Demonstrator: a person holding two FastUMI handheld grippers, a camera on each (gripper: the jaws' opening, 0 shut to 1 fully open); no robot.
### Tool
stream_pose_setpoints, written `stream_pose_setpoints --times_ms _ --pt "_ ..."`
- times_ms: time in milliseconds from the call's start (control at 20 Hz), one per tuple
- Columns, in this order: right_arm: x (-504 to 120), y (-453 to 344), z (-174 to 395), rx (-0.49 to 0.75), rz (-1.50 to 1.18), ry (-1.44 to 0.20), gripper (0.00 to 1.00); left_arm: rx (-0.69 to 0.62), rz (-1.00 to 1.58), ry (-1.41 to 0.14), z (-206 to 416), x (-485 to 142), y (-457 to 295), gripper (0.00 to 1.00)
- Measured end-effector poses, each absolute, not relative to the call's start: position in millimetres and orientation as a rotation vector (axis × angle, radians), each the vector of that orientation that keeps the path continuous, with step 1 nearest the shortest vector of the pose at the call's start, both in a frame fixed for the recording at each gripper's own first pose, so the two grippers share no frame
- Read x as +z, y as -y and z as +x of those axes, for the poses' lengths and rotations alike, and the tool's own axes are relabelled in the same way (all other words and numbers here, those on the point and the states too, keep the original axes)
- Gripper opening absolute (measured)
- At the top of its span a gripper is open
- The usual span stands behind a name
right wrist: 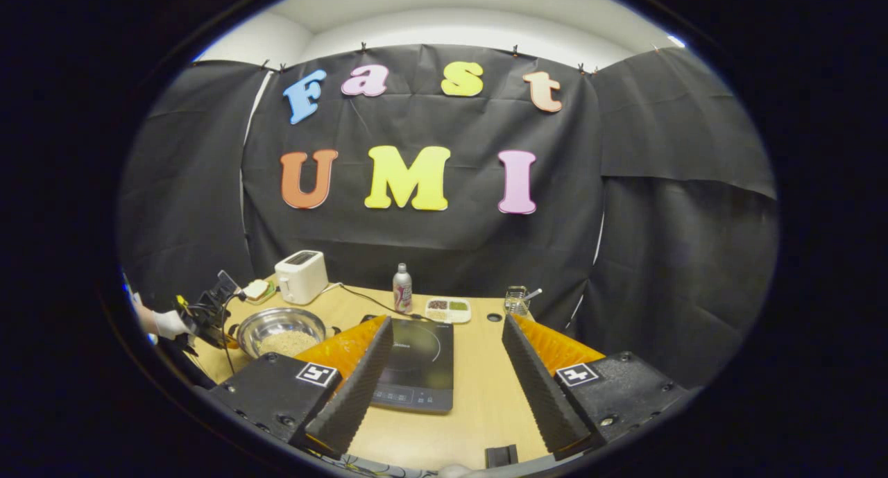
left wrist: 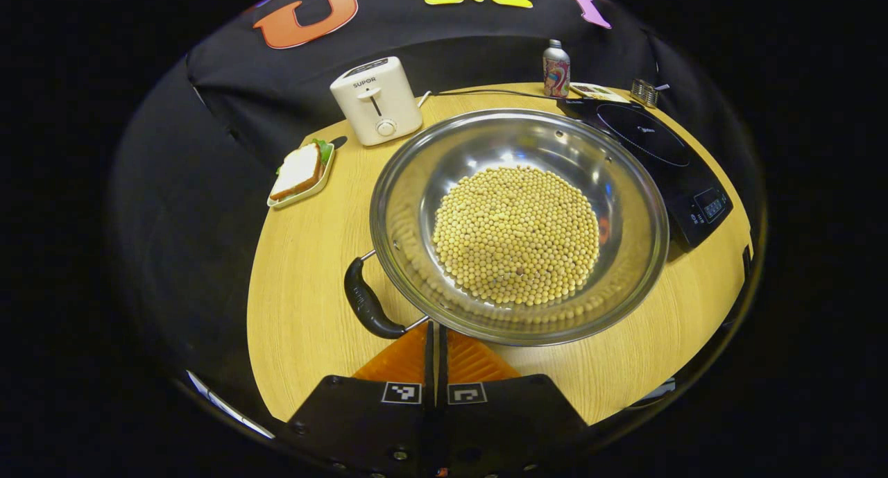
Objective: First push the handle of the pot to place it horizontally, then grasp the pot with both hands and set it on the induction cooktop.
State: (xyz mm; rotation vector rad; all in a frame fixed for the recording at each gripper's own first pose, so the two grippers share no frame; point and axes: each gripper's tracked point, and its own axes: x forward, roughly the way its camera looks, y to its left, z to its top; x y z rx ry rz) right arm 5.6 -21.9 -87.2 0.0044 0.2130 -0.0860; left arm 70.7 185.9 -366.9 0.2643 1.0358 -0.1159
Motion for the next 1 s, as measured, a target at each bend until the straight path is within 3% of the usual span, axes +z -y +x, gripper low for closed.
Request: stream_pose_setpoints --times_ms 50,100,300,350,400,550,600,650,900,950,1000 --pt "-87.2 21.8 6.2 -0.088 0.002 -0.214 0.98 -0.11 0.262 -1.039 73.0 -367.0 -190.0 0.1" --pt "-87.7 21.5 5.1 -0.09 -0.001 -0.216 1.0 -0.103 0.255 -1.04 76.8 -367.0 -194.2 0.0" --pt "-88.8 20.4 7.5 -0.096 -0.008 -0.221 0.98 -0.075 0.23 -1.03 91.4 -365.0 -208.8 0.0" --pt "-87.7 19.7 7.7 -0.099 -0.01 -0.219 1.0 -0.072 0.228 -1.026 96.0 -364.0 -211.9 0.1" --pt "-88.3 18.9 7.2 -0.1 -0.011 -0.221 1.0 -0.067 0.226 -1.025 100.3 -364.1 -215.1 0.0" --pt "-86.1 16.8 5.0 -0.102 -0.02 -0.223 0.98 -0.055 0.202 -1.015 108.4 -362.9 -220.1 0.0" --pt "-84.9 16.6 4.8 -0.104 -0.026 -0.221 0.98 -0.055 0.199 -1.016 110.7 -363.1 -220.6 0.1" --pt "-83.0 16.7 4.9 -0.105 -0.031 -0.22 0.98 -0.058 0.2 -1.013 113.3 -363.6 -222.7 0.0" --pt "-85.2 10.6 5.0 -0.101 -0.034 -0.233 1.0 -0.07 0.195 -1.003 121.1 -364.3 -224.9 0.0" --pt "-85.7 8.7 5.4 -0.096 -0.032 -0.236 0.98 -0.073 0.191 -0.999 121.8 -364.0 -224.8 0.1" --pt "-88.4 5.5 5.6 -0.09 -0.031 -0.24 1.0 -0.07 0.186 -0.998 121.6 -364.2 -226.3 0.0"
